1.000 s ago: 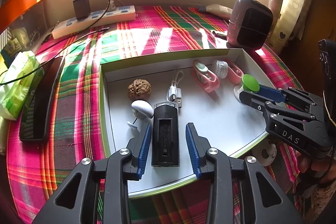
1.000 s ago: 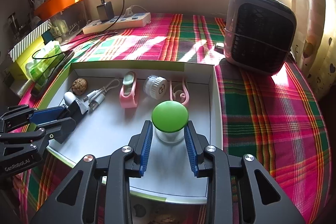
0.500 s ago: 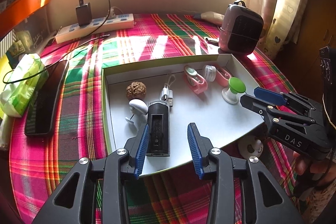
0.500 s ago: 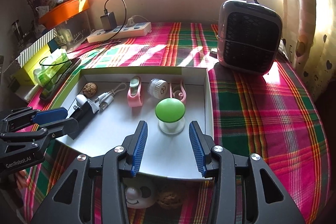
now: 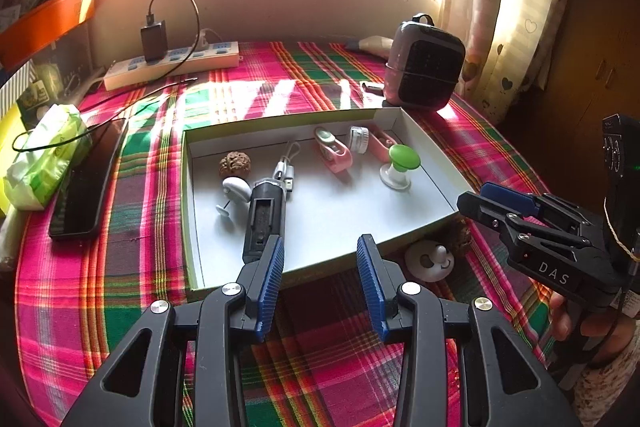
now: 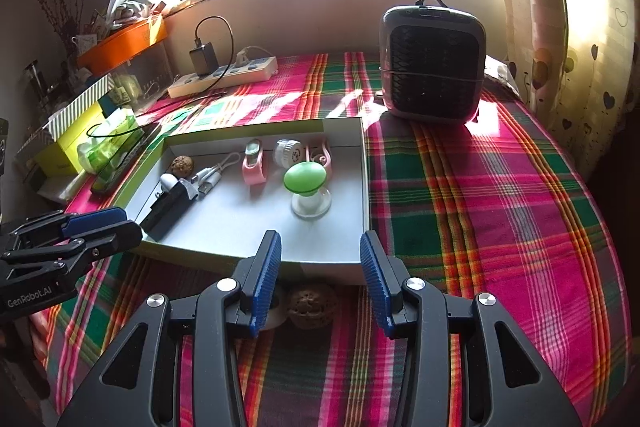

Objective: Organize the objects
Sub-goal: 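Withdraw both open grippers from the box toward the walnut and panda ball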

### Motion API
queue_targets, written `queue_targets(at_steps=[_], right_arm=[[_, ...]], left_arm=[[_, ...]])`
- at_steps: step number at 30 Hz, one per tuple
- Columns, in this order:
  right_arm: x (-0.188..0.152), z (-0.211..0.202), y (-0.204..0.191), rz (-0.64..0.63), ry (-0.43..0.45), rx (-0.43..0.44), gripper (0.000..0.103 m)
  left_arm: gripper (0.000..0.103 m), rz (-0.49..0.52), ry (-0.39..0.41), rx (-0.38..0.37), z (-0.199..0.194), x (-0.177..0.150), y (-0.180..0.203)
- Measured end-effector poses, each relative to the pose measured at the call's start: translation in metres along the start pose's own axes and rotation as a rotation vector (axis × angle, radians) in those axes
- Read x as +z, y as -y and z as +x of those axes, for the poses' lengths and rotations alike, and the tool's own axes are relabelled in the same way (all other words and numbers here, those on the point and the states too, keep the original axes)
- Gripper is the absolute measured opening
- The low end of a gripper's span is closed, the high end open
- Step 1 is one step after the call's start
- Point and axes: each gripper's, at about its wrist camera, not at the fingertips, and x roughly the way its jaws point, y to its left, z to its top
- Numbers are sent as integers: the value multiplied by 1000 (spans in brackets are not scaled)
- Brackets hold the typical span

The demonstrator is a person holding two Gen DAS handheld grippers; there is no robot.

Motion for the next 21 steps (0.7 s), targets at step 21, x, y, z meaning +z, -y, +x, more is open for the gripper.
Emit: queue_targets(at_steps=[21], right_arm=[[-30, 2, 12, 44, -55, 25, 50]], left_arm=[[36, 18, -53, -88, 9, -23, 27]])
